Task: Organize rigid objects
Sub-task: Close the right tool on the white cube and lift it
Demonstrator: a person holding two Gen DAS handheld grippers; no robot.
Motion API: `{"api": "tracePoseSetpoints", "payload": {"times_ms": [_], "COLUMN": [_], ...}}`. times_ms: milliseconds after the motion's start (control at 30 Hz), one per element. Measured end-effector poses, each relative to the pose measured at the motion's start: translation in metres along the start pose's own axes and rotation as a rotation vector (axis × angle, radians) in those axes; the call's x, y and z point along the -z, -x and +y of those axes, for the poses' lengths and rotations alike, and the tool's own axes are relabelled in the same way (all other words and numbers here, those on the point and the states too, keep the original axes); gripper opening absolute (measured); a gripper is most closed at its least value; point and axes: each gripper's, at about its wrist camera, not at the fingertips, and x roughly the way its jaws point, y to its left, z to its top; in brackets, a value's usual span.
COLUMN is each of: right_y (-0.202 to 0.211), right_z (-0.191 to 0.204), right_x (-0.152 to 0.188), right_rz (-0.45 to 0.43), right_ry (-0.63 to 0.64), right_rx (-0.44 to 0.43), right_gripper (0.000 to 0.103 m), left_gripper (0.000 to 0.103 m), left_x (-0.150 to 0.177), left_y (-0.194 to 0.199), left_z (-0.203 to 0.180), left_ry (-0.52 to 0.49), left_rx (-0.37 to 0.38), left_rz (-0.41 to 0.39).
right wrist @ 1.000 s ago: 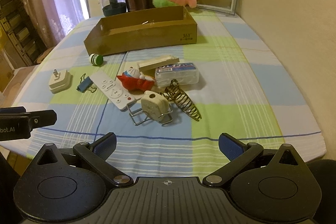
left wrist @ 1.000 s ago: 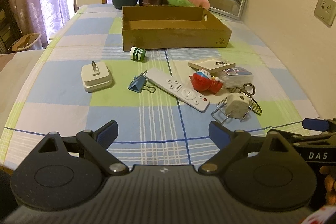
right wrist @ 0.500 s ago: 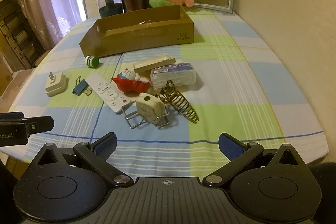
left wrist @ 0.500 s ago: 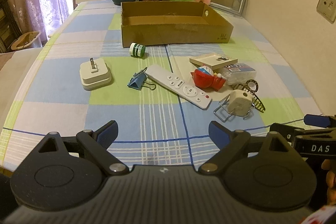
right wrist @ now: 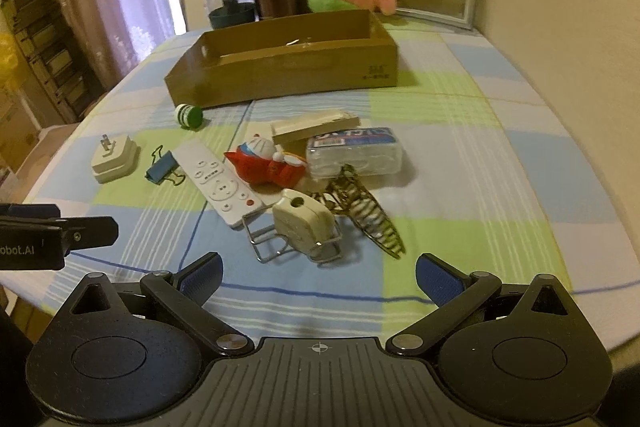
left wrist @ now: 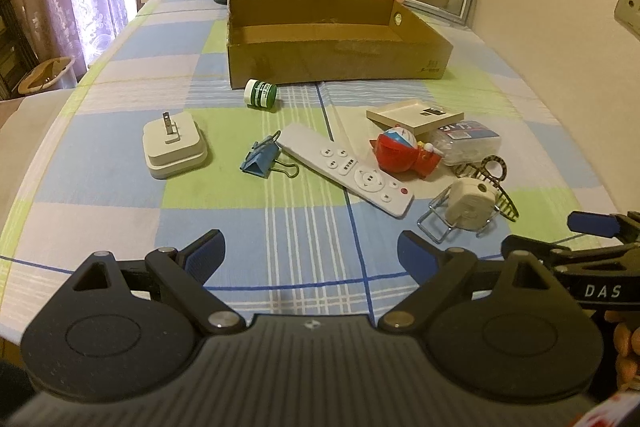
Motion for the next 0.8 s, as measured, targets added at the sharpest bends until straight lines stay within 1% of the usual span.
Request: {"api": "tracePoseSetpoints", "payload": {"times_ms": [233, 300, 567, 700, 800], "right_y": [-0.030, -0.037, -0.044, -0.049, -0.052], "right_z": [0.003, 0.003, 0.001, 0.002, 0.005], "right_x": [-0.005, -0.007, -0.016, -0.020, -0.020], "right_rz": [0.008, 0.002, -0.036, -0.017, -0.003], "right_ry": [0.043, 0.046, -0.007, -0.051, -0.065], "right_rx": [-0.028, -0.033, -0.034, -0.021, -0.009], "right_gripper": [0.099, 0.087, 0.069, 0.057, 0.053], "left_gripper": [0.091, 0.091, 0.091, 0.091, 0.091], "left_x": [-0.004, -0.005, -0.010, -0.009, -0.009], "left_y": [-0.019, -0.024, -0.038, -0.042, -0.045], "left_z": [0.007, 0.008, 0.009, 0.010, 0.011], "left_ry": [0.008, 0.011, 0.017, 0.019, 0.021], "left_rx": [-0.008, -0.008, -0.002, 0.003, 0.003], "left_rz": [0.019, 0.025, 0.037, 0.043, 0.047]}}
